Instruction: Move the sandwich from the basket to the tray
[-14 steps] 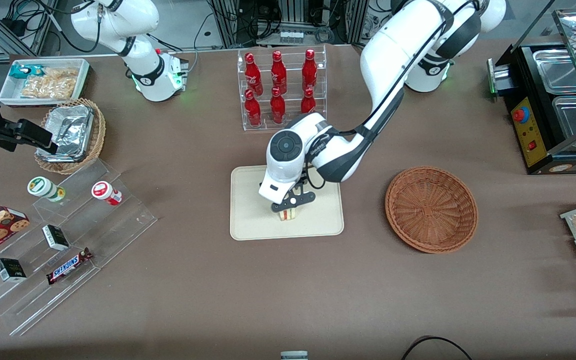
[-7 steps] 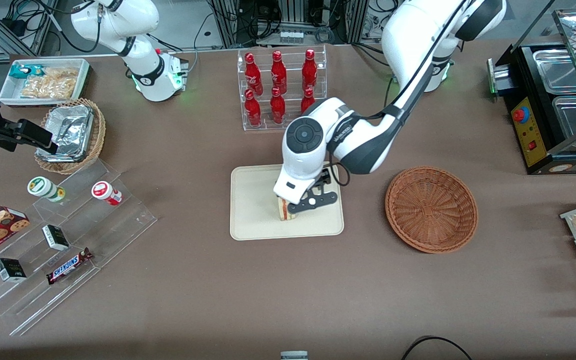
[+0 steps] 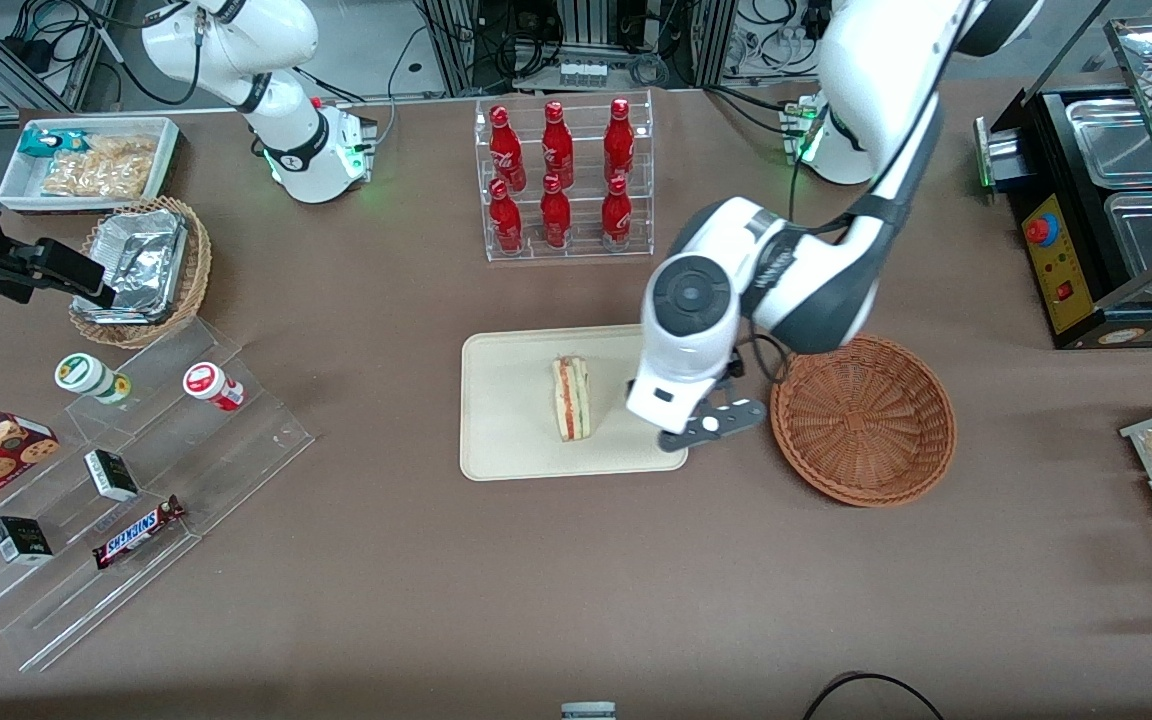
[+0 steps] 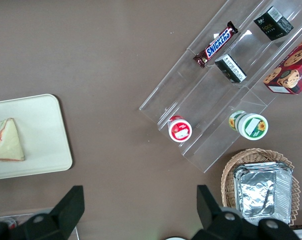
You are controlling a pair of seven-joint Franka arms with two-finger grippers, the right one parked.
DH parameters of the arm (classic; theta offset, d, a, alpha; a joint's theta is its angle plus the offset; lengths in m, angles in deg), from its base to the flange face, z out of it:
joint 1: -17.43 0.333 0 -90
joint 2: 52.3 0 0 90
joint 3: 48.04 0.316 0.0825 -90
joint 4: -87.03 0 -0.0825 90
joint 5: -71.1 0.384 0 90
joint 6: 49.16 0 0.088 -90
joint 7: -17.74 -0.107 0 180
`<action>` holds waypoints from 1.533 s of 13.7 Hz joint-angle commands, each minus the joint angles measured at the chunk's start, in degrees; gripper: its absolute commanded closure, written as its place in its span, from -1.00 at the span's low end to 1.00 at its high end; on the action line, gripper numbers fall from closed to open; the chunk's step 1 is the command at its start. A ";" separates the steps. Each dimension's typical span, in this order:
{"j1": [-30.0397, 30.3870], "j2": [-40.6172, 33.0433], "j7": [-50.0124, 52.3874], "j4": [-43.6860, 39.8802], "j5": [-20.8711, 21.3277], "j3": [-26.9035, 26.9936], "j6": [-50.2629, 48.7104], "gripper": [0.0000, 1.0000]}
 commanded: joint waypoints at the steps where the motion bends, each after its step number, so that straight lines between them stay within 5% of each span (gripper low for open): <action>1: 3.10 -6.27 -4.79 6.61 -1.06 -0.07 -0.54 -1.00; 15: 23.41 -27.45 -35.11 14.98 -5.02 -0.42 -18.28 -1.00; 21: 26.32 -31.77 -42.60 14.71 -6.94 2.03 -19.88 -1.00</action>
